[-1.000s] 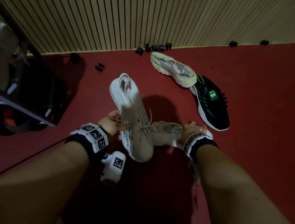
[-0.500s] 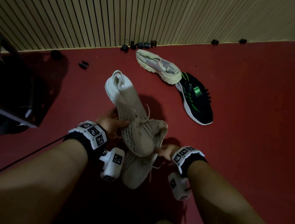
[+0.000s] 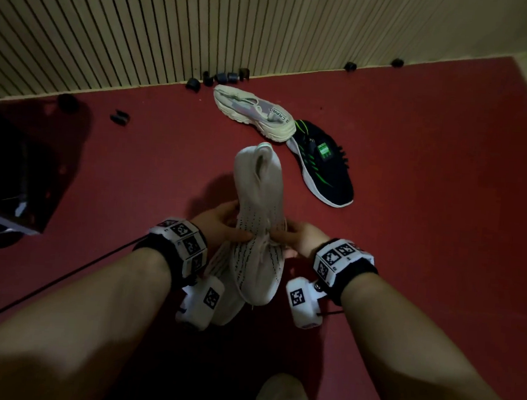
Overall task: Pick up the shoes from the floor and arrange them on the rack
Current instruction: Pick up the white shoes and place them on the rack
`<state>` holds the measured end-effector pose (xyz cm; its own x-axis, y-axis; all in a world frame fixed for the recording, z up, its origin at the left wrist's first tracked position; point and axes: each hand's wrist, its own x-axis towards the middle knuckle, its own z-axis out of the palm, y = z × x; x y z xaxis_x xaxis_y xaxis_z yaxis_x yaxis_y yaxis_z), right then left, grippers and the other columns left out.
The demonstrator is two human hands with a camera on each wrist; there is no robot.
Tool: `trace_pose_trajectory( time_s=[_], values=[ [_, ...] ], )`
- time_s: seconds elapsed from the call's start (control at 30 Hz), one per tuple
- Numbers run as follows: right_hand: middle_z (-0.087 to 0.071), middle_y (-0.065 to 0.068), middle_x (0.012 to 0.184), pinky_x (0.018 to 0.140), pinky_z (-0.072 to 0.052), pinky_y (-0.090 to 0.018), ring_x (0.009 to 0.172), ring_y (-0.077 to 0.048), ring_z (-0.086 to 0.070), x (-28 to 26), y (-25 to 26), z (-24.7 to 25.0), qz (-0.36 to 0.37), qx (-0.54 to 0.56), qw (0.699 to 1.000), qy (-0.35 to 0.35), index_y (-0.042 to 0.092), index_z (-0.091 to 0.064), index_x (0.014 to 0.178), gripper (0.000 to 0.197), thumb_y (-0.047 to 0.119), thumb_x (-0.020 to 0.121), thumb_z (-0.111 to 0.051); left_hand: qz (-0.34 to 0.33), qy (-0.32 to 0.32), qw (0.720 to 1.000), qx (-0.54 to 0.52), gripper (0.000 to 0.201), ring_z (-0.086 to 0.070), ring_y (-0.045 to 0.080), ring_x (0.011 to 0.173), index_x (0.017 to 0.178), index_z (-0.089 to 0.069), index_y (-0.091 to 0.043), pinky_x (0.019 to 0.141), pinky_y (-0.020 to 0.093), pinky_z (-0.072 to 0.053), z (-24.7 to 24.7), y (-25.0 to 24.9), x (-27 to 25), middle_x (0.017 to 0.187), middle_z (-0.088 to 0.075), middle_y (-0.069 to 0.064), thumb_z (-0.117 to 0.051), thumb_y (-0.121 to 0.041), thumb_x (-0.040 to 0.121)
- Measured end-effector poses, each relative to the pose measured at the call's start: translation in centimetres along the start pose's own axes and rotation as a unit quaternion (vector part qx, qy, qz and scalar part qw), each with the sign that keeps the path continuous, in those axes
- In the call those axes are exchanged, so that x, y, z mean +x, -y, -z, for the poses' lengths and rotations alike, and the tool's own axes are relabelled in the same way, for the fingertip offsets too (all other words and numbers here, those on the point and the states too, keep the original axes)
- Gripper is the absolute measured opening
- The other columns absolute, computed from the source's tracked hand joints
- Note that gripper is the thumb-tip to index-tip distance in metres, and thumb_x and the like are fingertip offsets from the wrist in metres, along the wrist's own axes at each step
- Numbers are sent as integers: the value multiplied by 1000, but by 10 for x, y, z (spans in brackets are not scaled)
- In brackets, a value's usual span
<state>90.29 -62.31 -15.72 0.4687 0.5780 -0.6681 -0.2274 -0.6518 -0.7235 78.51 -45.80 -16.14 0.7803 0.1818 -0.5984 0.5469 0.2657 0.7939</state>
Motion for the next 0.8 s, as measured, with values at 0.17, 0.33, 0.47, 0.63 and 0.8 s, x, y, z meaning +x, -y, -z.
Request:
trace_pose_trajectory(
  time_s=[0.17,0.33,0.47,0.63,0.8],
  values=[
    [-66,-2,88,63,-55,-22,74,-12,-64,-6,-28,22,-58,11,996,-65,9,-60,112,28,6,85,-65,0,-92,994,64,75,-50,23,122,134,-45,-30,104,44,-41,1,12,5,134,-51,3,-81,-21,69],
    [-61,-17,121,77,-51,-35,104,-29,-59,-6,-57,34,-163,5,975,-150,-2,-52,126,41,5,87,-64,129,-124,968,174,77,-45,31,127,142,-34,-5,105,39,-38,13,46,7,142,-42,15,-75,-12,76],
    [-39,-17,145,108,-34,-36,132,-33,-40,2,-79,21,-209,-115,964,-113,0,-33,143,65,24,90,-62,169,-37,939,298,63,-42,28,129,140,-37,-4,105,32,-35,8,56,5,141,-44,12,-65,-18,85],
    [-57,-11,130,98,-47,-41,115,-30,-56,17,-100,-1,-168,-150,972,-67,7,-49,132,69,43,77,-72,218,-16,897,383,54,-55,27,118,124,-58,-12,96,33,-45,18,91,12,127,-59,8,-71,-33,76],
    [-52,-17,132,99,-46,-46,119,-35,-53,6,-87,-17,-174,-48,983,-34,7,-36,138,65,14,83,-70,249,33,913,322,78,-63,30,102,114,-65,-5,92,44,-51,35,117,24,111,-67,13,-78,-33,43]
  ],
)
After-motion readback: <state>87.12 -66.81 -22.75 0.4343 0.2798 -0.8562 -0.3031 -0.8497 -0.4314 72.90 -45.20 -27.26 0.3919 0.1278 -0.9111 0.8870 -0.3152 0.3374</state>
